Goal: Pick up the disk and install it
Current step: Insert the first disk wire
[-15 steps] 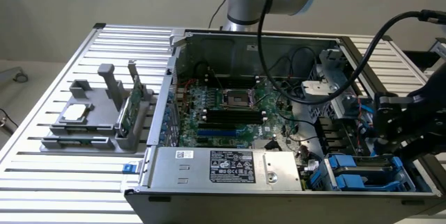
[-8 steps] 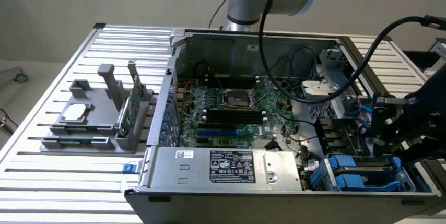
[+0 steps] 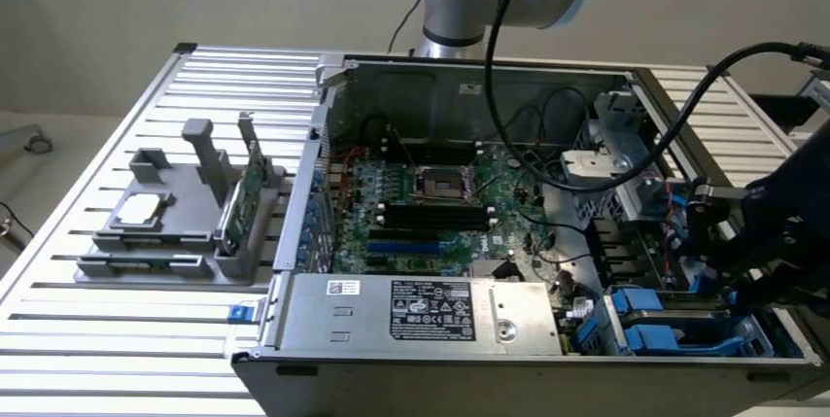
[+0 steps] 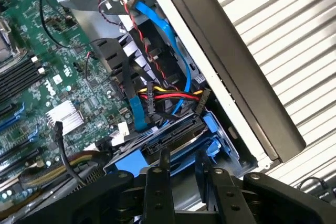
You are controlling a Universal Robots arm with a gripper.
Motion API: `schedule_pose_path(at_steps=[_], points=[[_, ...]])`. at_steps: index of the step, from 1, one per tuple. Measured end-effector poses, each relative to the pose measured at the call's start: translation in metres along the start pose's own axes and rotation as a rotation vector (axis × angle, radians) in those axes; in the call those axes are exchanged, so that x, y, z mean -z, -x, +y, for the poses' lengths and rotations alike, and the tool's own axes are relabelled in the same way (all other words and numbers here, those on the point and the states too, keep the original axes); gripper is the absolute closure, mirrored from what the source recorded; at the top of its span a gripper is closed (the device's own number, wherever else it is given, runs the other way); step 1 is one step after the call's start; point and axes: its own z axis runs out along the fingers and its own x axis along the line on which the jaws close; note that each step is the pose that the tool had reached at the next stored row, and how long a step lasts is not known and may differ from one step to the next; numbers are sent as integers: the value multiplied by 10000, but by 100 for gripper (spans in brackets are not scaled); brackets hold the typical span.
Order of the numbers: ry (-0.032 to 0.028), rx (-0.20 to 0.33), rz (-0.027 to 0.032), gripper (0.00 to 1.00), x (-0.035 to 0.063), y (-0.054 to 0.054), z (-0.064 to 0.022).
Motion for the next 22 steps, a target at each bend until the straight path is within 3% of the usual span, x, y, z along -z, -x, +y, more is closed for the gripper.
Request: schedule_pose_path(at_steps=[8,22], points=[[53,-1055,-72,67,-44,3,-3],[178,-1914,-67,67,-99,20,27]])
